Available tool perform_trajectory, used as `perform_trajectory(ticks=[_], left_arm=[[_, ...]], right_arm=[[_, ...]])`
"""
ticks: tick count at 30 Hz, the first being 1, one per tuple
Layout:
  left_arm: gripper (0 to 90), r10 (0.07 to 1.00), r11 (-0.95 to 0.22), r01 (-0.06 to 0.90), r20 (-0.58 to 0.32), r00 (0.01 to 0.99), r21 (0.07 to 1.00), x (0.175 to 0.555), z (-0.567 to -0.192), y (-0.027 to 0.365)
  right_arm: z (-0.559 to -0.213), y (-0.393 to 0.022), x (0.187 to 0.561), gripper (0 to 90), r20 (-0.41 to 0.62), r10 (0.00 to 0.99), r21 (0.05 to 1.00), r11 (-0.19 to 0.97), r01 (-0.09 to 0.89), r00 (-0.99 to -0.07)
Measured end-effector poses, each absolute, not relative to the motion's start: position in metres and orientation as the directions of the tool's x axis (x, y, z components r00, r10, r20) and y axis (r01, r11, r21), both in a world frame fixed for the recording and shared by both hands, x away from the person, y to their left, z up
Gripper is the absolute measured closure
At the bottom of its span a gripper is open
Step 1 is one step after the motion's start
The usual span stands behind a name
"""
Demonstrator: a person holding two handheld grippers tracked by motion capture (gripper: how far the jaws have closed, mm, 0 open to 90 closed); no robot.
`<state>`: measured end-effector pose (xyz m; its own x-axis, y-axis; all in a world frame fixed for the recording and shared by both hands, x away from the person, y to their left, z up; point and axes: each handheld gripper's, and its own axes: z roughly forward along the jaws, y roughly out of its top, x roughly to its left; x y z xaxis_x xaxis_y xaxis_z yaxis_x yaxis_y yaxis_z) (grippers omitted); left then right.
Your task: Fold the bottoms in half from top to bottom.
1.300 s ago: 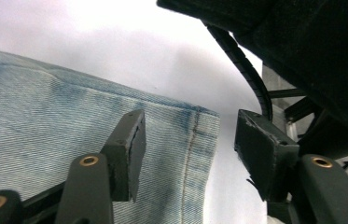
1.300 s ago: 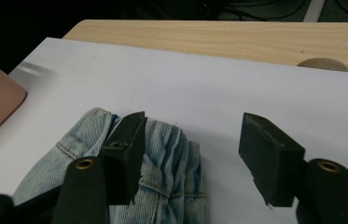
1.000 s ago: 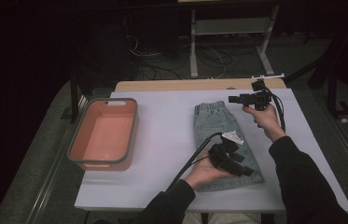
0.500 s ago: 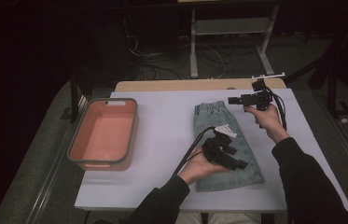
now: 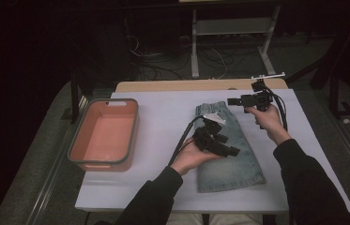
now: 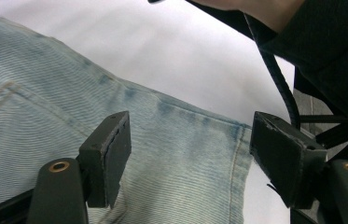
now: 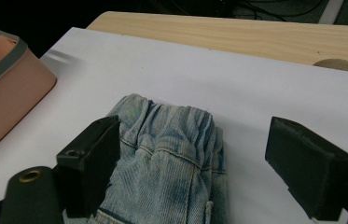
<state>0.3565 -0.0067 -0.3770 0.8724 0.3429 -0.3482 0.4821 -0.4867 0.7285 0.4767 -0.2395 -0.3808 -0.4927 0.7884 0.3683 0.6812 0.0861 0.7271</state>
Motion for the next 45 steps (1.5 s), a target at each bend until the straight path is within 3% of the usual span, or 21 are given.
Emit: perform_trajectory(ticks=[21, 45], left_arm=[[26.2, 0.426, -0.428, 0.518, -0.340, 0.838, 0.741, 0.385, -0.365, 0.024], [25.7, 0.565, -0.326, 0.576, -0.334, 0.754, 0.750, 0.421, -0.380, 0.054]], right_arm=[[-0.390, -0.240, 0.475, 17.7, 0.376, 0.786, 0.720, 0.085, 0.689, -0.490], [-0.406, -0.247, 0.474, 17.6, 0.381, 0.801, 0.699, 0.077, 0.711, -0.461]])
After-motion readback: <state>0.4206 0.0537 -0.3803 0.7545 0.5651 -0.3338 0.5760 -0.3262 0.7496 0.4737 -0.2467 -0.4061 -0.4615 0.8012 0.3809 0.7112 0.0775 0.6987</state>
